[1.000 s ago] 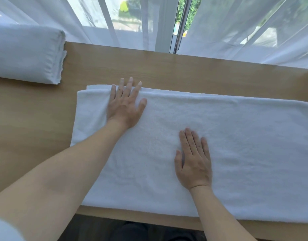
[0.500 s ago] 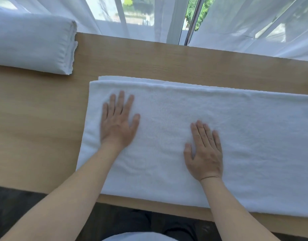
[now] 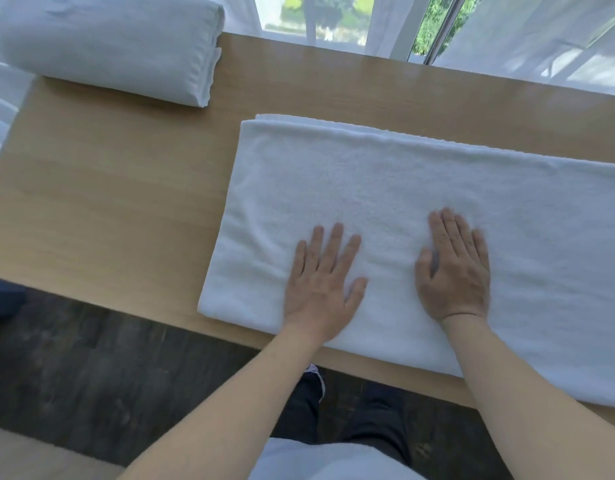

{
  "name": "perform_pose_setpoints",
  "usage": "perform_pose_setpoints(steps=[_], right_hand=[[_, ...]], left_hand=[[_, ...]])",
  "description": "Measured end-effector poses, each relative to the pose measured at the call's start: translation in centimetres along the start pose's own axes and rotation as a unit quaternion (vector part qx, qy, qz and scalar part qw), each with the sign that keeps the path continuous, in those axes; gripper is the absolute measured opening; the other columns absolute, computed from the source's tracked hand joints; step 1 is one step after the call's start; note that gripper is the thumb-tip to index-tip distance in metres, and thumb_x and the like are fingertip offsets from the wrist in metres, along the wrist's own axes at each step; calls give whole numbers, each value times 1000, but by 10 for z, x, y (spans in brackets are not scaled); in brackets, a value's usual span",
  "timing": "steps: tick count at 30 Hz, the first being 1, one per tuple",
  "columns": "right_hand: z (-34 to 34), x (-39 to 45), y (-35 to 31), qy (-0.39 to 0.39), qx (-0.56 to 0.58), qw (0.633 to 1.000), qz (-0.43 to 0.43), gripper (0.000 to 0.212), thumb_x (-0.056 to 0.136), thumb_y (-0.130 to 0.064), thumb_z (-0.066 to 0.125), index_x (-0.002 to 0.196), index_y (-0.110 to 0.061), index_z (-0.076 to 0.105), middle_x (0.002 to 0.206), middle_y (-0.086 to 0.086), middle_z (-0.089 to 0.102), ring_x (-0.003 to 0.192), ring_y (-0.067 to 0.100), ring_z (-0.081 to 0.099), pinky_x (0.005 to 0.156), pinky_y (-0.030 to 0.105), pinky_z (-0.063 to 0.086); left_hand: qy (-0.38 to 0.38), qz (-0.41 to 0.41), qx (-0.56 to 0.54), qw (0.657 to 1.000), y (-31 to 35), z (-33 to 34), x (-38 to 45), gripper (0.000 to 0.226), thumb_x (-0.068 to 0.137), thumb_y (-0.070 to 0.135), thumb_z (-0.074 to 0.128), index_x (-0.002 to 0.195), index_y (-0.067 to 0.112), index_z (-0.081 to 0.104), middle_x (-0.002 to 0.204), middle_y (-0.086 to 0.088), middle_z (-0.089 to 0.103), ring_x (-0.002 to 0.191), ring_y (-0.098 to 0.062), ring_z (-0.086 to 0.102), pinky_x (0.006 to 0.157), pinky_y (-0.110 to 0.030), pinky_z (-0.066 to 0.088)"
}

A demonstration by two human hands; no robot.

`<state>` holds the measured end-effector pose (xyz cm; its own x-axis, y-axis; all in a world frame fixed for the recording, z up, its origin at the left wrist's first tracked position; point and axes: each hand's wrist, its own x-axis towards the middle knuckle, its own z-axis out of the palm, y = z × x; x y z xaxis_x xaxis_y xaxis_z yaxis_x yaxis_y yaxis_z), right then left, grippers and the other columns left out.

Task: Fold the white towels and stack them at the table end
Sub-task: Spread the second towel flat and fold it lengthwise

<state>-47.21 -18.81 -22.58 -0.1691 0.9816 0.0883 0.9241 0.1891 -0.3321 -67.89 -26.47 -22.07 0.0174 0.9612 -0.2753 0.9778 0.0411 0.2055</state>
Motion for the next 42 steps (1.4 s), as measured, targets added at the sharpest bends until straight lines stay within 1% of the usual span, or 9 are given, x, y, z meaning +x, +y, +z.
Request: perform_pose_setpoints(steps=[2,5,10,16,28,32,34,39,42], right_hand=[[1,-1,2,2,1,1000,0,60,96,-27,37,154,-13,36,161,5,32,151,17,25,126,41,11],[4,-2,5,1,1,1000,1,60,97,-29,35,155,-14,35,162,3,31,151,16,23,126,39,9],[5,-1,5,4,2,1000,-1,60,97,-30,33,155,-14,35,162,3,31,151,16,24,126,40,11],[4,-1,3,10,6,1000,-5,60,95,-26,38,153,-12,38,160,5,34,150,18,27,125,43,14],[5,2,3,17,-11,1000,9,61,94,-26,36,152,-9,40,159,6,35,149,21,30,124,47,18],[6,3,2,19,-11,1000,15,61,93,-26,36,151,-8,41,159,7,36,149,22,31,124,48,18],[5,2,1,21,-12,1000,15,61,94,-26,35,151,-8,40,159,7,36,149,21,31,124,48,19],[4,4,0,27,-18,999,13,60,93,-26,35,149,-6,43,157,10,39,146,23,35,122,49,22],[4,4,-1,32,-21,999,11,60,93,-25,35,149,-5,44,156,11,40,146,22,35,122,50,23]], left_hand=[[13,-2,16,1000,-25,-5,9,68,100,61,8,157,35,-18,165,8,-28,150,-17,-29,123,-43,-13],[35,-72,14,997,-80,-16,16,68,99,62,7,156,37,-20,164,9,-28,150,-15,-27,124,-41,-12],[43,-96,-9,994,-129,-33,33,68,97,63,7,159,38,-10,167,10,-20,153,-14,-20,124,-38,-10],[53,-111,-113,986,-143,-53,87,66,104,57,24,161,33,-1,169,0,-14,154,-18,-13,122,-34,-8],[64,-78,-87,991,-141,-76,170,63,106,48,20,162,26,0,169,3,-8,155,-23,-9,125,-41,-6],[61,-110,-15,992,-130,-81,175,63,106,46,12,160,21,-7,169,2,-14,154,-23,-17,124,-42,-11],[78,-82,8,994,-108,-79,166,65,105,46,13,160,15,-5,168,-4,-14,153,-23,-18,124,-44,-13],[40,124,-19,991,-8,-39,109,69,102,50,20,161,16,13,169,-6,3,156,-25,-1,125,-48,3],[39,96,-11,995,5,-30,110,67,102,52,25,162,25,11,169,-1,2,156,-23,-2,125,-46,-2]])
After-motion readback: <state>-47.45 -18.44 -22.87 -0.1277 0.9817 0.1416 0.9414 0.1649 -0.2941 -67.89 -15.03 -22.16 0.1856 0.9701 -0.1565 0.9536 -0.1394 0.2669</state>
